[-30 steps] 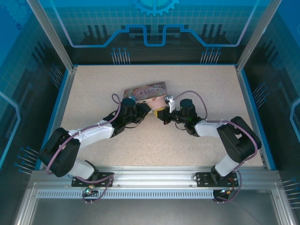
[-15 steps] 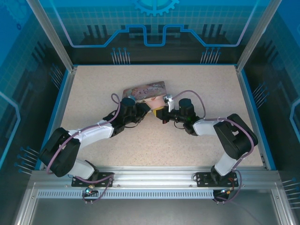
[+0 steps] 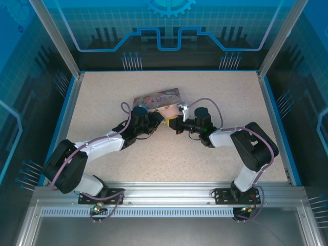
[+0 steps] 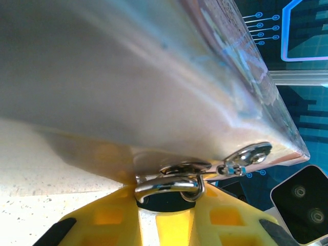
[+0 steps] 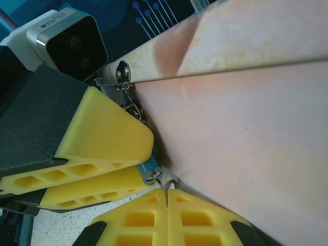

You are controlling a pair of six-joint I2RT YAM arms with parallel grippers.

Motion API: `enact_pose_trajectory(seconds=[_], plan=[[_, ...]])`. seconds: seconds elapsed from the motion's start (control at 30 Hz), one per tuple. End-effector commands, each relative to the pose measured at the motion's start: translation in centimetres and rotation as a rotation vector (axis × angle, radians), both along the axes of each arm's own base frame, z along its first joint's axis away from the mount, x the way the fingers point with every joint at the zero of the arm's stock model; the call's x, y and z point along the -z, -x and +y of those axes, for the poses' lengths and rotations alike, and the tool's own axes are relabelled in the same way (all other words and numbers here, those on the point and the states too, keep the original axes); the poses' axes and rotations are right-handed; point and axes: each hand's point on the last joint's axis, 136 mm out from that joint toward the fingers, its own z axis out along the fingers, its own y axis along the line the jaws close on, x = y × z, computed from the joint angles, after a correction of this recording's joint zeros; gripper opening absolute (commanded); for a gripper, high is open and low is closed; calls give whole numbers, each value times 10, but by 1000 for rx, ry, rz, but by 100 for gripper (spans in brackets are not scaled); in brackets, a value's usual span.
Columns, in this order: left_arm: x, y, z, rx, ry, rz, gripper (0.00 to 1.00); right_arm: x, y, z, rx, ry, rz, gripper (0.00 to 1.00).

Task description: Unlock a padlock with a key

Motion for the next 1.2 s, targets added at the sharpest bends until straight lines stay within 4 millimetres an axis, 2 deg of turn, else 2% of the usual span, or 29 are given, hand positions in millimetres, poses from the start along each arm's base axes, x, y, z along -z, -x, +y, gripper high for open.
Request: enact_pose_trajectory(seconds=[0.0,0.27,0.47,0.7,0.97,1.17], plan=[[-25,15,-28,125,94,-31,0,-34,-15,12,11,-61,-111,0],[-26,15,-29,128,93,-37,0,-44,-17,16,4,-143,-61,0],[-24,16,-26,119,87,-44,0,-55,-15,14,19,-257,69,0],[-22,16,-25,113,91,-45,0,-61,-26,9,40,-424,231,0],[-20,16,-25,113,97,-45,0,-59,-30,10,65,-510,367,0],[-20,16,-26,113,100,-47,0,-47,-35,15,81,-572,536,0]])
